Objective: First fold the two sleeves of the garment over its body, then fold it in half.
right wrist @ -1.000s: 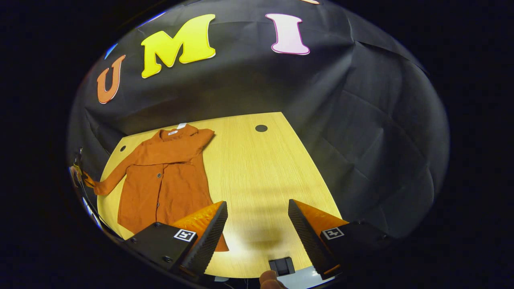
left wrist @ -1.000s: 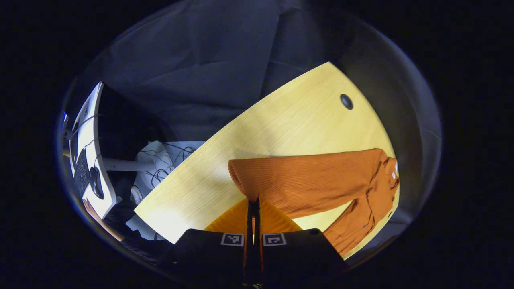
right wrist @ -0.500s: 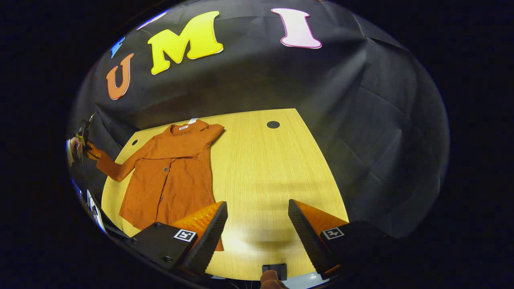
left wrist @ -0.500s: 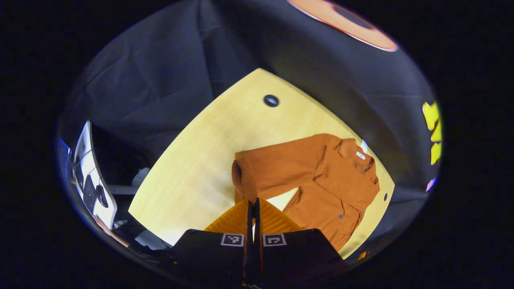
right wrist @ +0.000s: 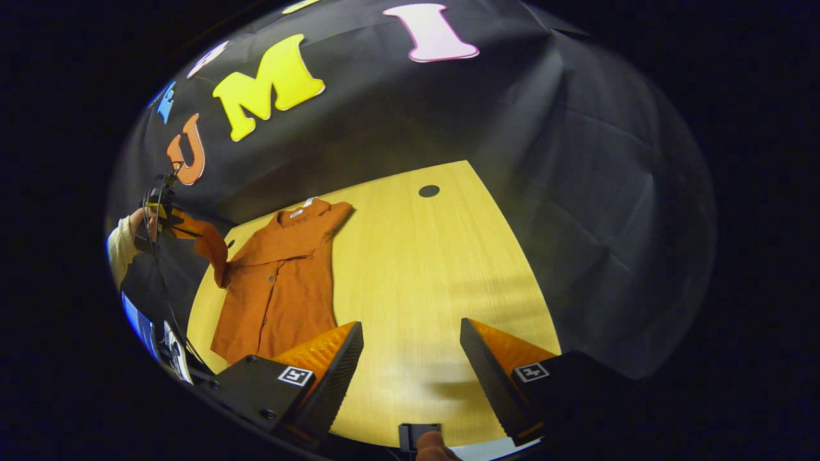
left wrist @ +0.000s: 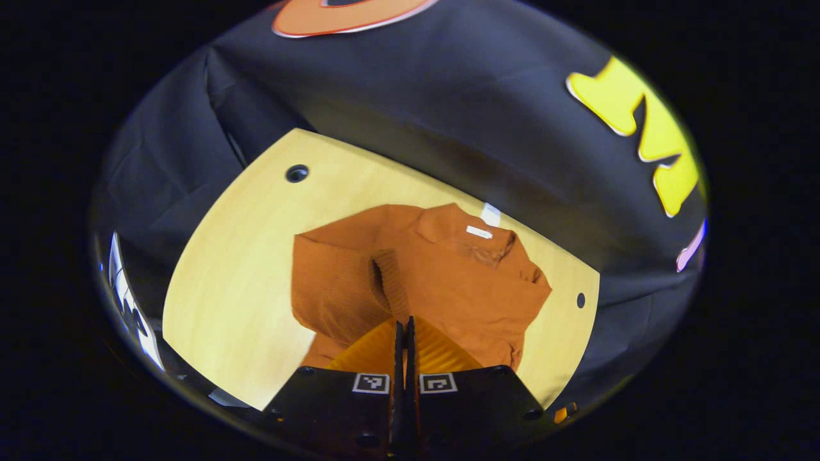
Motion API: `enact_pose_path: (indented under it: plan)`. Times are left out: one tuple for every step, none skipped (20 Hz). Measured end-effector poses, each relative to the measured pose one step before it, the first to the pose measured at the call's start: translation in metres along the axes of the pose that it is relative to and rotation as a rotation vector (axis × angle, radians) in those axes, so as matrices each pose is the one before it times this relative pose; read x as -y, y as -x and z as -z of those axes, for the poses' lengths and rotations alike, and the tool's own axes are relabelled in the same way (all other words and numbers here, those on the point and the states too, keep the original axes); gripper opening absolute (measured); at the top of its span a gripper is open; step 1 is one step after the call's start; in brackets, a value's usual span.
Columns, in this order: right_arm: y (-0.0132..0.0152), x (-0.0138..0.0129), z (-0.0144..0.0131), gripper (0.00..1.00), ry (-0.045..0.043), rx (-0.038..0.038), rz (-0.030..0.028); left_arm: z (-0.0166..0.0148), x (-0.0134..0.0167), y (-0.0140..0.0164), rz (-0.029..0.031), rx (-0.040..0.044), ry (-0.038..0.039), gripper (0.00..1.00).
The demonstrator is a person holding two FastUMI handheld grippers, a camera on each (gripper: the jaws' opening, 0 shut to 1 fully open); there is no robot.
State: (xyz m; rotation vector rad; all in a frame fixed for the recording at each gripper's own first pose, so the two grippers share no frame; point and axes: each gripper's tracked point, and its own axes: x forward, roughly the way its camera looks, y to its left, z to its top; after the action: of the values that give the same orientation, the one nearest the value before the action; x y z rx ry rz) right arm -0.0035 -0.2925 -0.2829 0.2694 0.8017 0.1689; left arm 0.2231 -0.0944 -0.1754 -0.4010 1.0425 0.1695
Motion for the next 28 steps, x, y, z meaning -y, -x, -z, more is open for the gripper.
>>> enact_pose_path:
  plan:
    - [-0.00041, 0.01296, -0.00102, 0.98, 0.00020, 0.00336, 0.02895, 0.00474, 0.02022, -0.00755, 0.00806, -0.01503, -0.01930, 0.03]
    - [-0.00103, 0.00794, 0.00034, 0.97, -0.01144, -0.00294, 0.02218, 0.00554, 0.02304, -0.01118, 0.01270, -0.01550, -0.00651, 0.03]
    - [0.00141, 0.00572, 0.00125, 0.98, -0.02390, -0.00198, 0.01100, 0.00708, 0.02145, -0.01456, 0.00807, -0.02290, -0.02409, 0.03]
    - [0.00215, 0.00326, 0.00234, 0.98, -0.02171, -0.00309, 0.00502, 0.00290, 0.01754, -0.01108, -0.00037, -0.01431, -0.03887, 0.03]
    - [0.00303, 0.00426, 0.00429, 0.98, -0.00629, -0.00364, 0.00341, -0.00139, 0.01185, -0.01433, -0.00918, 0.00112, -0.04378, 0.03]
    - [0.00401, 0.00677, 0.00471, 0.98, 0.00365, 0.00593, 0.00670, 0.00025, 0.01646, -0.01188, 0.00471, -0.00059, -0.02428, 0.03]
    - [0.00335, 0.00680, 0.00249, 0.97, 0.00376, 0.01211, 0.00709, 0.00344, 0.01831, -0.01384, 0.01247, -0.01160, -0.00293, 0.03]
    - [0.00071, 0.00742, 0.00475, 0.97, 0.00097, 0.00111, 0.01218, 0.00256, 0.01380, -0.01213, 0.00740, -0.01255, 0.01380, 0.03]
    - [-0.00042, 0.00751, 0.00828, 0.98, -0.00627, -0.01404, 0.01633, 0.00107, 0.01029, -0.00899, 0.00381, -0.01252, 0.00859, 0.04]
    - [-0.00101, 0.00466, 0.01059, 0.98, -0.01686, -0.02325, 0.00694, 0.00029, 0.00773, -0.01134, 0.00009, -0.00953, -0.00342, 0.03]
    - [-0.00009, 0.00335, 0.00748, 0.98, -0.02493, -0.01827, 0.00342, 0.00346, 0.00361, -0.01037, -0.00797, -0.00819, -0.01029, 0.04]
    - [-0.00040, 0.00196, 0.00375, 0.98, -0.02687, -0.00873, 0.00071, 0.00160, 0.00505, -0.01043, -0.00426, -0.00948, -0.00513, 0.04]
    - [0.00153, 0.00149, 0.00140, 0.97, -0.02151, 0.00131, 0.00198, 0.00450, 0.00453, -0.01141, -0.00586, -0.01443, -0.00555, 0.04]
    - [-0.00031, 0.00525, 0.00248, 0.98, -0.00853, 0.00134, 0.00924, 0.00263, 0.00517, -0.00823, -0.00356, -0.00806, -0.00211, 0.05]
    - [0.00057, 0.00576, 0.00060, 0.98, 0.00676, 0.00228, 0.01249, 0.00399, 0.00473, -0.00647, 0.00305, -0.00833, 0.00093, 0.05]
    - [0.00070, 0.00941, -0.00113, 0.94, 0.00732, 0.00922, 0.02443, 0.00253, 0.00851, -0.00585, 0.02083, -0.00568, 0.00812, 0.06]
    - [-0.00063, 0.00677, -0.00342, 0.98, -0.00104, 0.00633, 0.01459, 0.00294, 0.01191, -0.00416, 0.04241, -0.00609, 0.01116, 0.08]
    - [0.00093, 0.00517, -0.00150, 0.97, -0.00709, 0.00173, 0.00904, 0.00615, 0.01276, -0.00268, 0.04072, -0.00767, 0.00754, 0.10]
    - [0.00082, 0.00538, -0.00272, 0.98, -0.00674, 0.00271, 0.00931, 0.00324, 0.00602, 0.00034, 0.02020, -0.00681, -0.00284, 0.14]
    - [0.00087, 0.00808, -0.00203, 0.98, -0.00359, 0.00507, 0.01356, 0.00156, 0.00487, 0.00092, 0.01011, -0.00557, -0.01279, 0.18]
    - [0.00007, 0.00692, -0.00371, 0.98, 0.00117, 0.00845, 0.01035, 0.00076, 0.00539, 0.00210, 0.01203, 0.00073, -0.01478, 0.25]
    - [-0.00069, 0.00624, -0.00555, 0.98, 0.00219, 0.01214, 0.01276, 0.00099, 0.00471, 0.00534, 0.00794, 0.00385, -0.01134, 0.30]
    - [-0.00054, 0.00534, -0.00638, 0.98, -0.00056, 0.01072, 0.00836, 0.00081, 0.00562, 0.00678, 0.01785, 0.00599, -0.00003, 0.42]
    - [0.00003, 0.00125, -0.00514, 0.94, -0.00470, 0.00698, -0.00042, -0.00008, 0.00261, 0.00900, 0.01052, 0.01226, 0.00946, 0.45]
    - [-0.00073, -0.00056, -0.00559, 0.94, -0.00349, 0.00248, -0.00333, 0.00023, 0.00015, 0.01085, 0.00946, 0.01573, 0.00980, 0.51]
    - [0.00061, -0.00010, -0.00279, 0.97, -0.00093, 0.00122, -0.00623, -0.00052, -0.00168, 0.01048, 0.00834, 0.02026, 0.00123, 0.54]
    - [-0.00075, -0.00348, -0.00521, 0.97, 0.00346, 0.00054, -0.00963, -0.00017, -0.00524, 0.01245, -0.00024, 0.02053, -0.00836, 0.63]
    - [-0.00149, -0.00709, -0.00509, 0.97, 0.00749, 0.00366, -0.00995, -0.00097, -0.00740, 0.01292, -0.00446, 0.02815, -0.00873, 0.67]
